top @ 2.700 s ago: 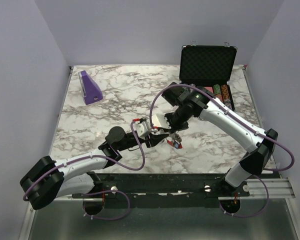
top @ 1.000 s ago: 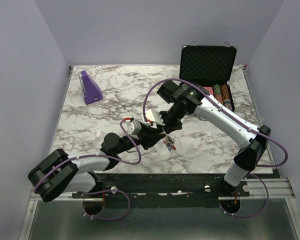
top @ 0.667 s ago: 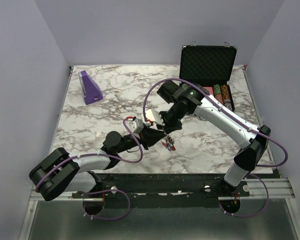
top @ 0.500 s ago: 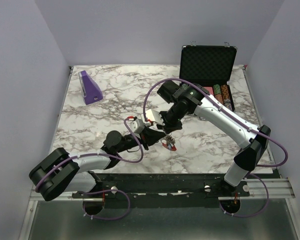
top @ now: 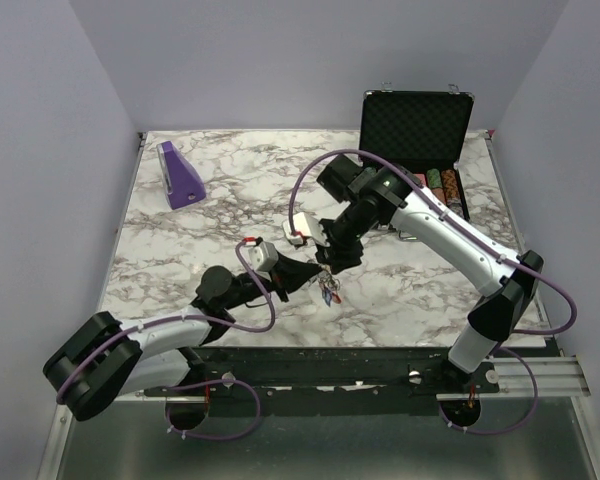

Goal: Put the keys on the keyring

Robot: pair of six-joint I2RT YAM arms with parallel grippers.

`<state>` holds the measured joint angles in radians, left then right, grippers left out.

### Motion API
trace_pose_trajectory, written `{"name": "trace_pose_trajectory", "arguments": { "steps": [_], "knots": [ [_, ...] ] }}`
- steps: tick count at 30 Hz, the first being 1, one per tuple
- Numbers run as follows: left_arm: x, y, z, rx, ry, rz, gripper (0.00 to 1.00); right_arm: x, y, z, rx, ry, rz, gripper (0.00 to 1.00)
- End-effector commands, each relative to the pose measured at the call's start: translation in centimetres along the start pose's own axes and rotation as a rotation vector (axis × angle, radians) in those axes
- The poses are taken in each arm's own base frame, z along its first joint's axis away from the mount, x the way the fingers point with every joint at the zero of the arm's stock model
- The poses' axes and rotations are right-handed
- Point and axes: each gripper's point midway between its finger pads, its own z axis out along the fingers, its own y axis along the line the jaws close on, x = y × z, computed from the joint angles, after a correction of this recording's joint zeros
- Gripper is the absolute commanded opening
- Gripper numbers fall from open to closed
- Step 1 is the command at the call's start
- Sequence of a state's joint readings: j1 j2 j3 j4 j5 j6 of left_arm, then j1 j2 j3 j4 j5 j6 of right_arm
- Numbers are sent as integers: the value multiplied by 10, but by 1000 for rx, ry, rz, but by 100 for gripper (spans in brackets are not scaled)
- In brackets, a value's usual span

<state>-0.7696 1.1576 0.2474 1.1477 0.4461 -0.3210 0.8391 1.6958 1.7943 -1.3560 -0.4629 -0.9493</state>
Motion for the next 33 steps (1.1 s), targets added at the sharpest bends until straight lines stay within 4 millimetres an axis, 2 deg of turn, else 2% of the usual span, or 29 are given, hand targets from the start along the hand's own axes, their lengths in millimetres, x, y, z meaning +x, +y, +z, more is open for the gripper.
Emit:
{"name": "trace_pose_trajectory", "arguments": {
  "steps": [1,6,10,15,19,28,33],
  "knots": [
    [-16,0,-13,9,-50,87,0,-18,4,-26,-24,-134,34,53],
    [-27,-19,-31,122,-104,161,0,-28,9,-34,-73,-255,26,57],
    [-38,-30,-41,199,-126,143,0,-38,18,-29,-143,-339,6,58],
    [-54,-46,-45,297,-180,85,0,-56,20,-29,-215,-454,14,58],
    [-57,-48,-40,329,-168,52,0,-68,21,-27,-271,-527,50,57],
    [-68,-50,-40,326,-202,81,0,-54,17,-3,-260,-500,188,49],
    [-73,-51,-39,331,-212,90,0,-54,10,2,-233,-503,246,45]
  ]
}}
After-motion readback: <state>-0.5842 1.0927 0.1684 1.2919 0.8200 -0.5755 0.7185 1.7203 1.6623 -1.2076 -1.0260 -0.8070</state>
